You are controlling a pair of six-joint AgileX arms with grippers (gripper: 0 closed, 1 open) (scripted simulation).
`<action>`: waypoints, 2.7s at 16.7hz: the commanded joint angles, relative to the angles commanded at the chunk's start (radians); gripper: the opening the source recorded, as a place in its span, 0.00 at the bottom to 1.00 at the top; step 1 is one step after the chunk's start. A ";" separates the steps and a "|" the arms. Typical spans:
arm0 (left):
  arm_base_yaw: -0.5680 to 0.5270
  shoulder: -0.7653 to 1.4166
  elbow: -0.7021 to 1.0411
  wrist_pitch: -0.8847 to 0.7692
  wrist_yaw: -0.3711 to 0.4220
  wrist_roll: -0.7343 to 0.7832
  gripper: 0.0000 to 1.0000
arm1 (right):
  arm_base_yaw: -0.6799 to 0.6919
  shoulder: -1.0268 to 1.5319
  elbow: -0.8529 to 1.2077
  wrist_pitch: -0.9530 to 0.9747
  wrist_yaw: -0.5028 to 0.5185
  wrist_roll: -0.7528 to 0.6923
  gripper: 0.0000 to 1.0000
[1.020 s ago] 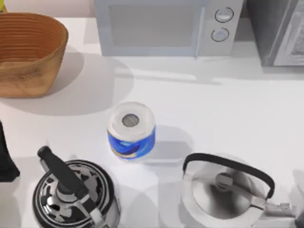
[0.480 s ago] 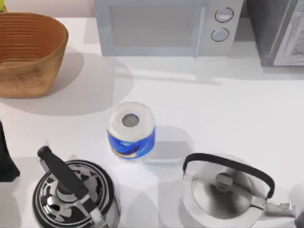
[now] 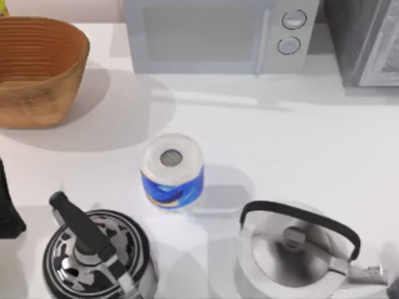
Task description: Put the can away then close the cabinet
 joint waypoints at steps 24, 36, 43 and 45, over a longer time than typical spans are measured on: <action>0.000 0.000 0.000 0.000 0.000 0.000 1.00 | -0.018 -0.194 1.344 -1.539 -0.022 0.002 1.00; 0.000 0.000 0.000 0.000 0.000 0.000 1.00 | 0.127 -0.195 1.378 -1.553 0.131 -0.010 1.00; 0.000 0.000 0.000 0.000 0.000 0.000 1.00 | 0.677 -0.198 1.393 -1.578 0.689 -0.017 1.00; 0.000 0.000 0.000 0.000 0.000 0.000 1.00 | 0.867 -0.207 1.389 -1.583 0.875 -0.015 1.00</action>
